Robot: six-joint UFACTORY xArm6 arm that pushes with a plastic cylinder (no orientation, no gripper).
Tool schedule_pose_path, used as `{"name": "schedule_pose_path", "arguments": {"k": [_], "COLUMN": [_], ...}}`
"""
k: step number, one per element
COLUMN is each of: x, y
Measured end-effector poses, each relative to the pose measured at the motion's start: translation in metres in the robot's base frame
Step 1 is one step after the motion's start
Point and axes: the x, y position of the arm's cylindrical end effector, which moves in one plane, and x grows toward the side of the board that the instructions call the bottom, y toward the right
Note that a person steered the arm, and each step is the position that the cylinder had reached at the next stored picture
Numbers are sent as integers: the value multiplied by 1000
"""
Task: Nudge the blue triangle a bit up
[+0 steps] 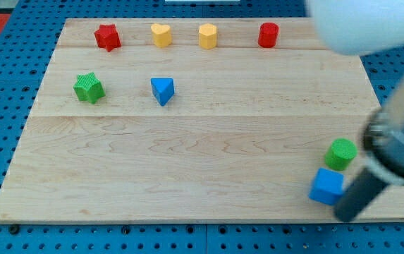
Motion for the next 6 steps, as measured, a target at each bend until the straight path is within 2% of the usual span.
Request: {"name": "schedule_pose_path", "arguments": {"k": [2,3,4,5,6], "x": [-66,-72,-127,-198,-216], "y": [-4,-114,-213,-235,-255]}}
